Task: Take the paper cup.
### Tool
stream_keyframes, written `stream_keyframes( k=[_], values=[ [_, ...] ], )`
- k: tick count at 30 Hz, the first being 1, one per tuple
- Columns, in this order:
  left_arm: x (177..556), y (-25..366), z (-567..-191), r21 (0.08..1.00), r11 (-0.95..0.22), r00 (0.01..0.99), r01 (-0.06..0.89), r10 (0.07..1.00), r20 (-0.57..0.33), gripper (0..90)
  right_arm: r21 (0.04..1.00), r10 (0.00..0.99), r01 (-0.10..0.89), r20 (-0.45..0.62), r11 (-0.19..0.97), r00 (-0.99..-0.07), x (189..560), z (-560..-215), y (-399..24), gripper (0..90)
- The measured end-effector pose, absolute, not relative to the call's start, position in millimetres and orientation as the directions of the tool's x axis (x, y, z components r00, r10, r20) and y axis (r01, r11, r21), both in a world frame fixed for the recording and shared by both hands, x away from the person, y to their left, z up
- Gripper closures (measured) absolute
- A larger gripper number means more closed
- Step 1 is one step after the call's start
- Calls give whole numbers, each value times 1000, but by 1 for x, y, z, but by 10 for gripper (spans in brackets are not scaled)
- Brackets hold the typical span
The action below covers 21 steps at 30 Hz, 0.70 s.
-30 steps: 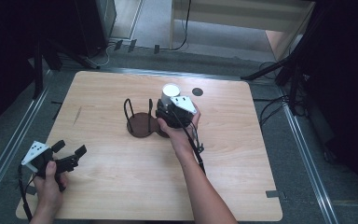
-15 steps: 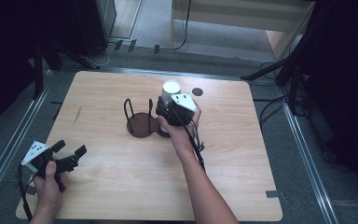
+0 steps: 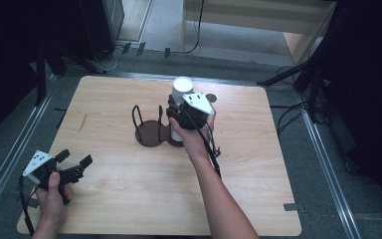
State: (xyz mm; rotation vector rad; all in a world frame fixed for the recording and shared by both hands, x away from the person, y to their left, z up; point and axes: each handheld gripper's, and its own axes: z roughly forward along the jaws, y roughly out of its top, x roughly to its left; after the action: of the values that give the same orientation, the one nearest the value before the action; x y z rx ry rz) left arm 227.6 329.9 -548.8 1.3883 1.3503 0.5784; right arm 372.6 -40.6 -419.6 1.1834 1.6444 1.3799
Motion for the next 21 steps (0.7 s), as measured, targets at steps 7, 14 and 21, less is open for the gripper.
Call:
stream_keyframes(
  k=[7, 14, 21],
  values=[
    [228, 331, -549, 892, 214, 236, 398, 916, -325, 11, 985, 928, 174, 52, 14, -368, 364, -399, -45, 307],
    [228, 331, -549, 892, 214, 232, 399, 917, -324, 11, 989, 916, 145, 52, 7, -398, 351, -380, -52, 312],
    [227, 330, -548, 896, 205, 220, 393, 925, -308, 11, 992, 924, 121, 27, 21, -382, 335, -373, -66, 307]
  ],
)
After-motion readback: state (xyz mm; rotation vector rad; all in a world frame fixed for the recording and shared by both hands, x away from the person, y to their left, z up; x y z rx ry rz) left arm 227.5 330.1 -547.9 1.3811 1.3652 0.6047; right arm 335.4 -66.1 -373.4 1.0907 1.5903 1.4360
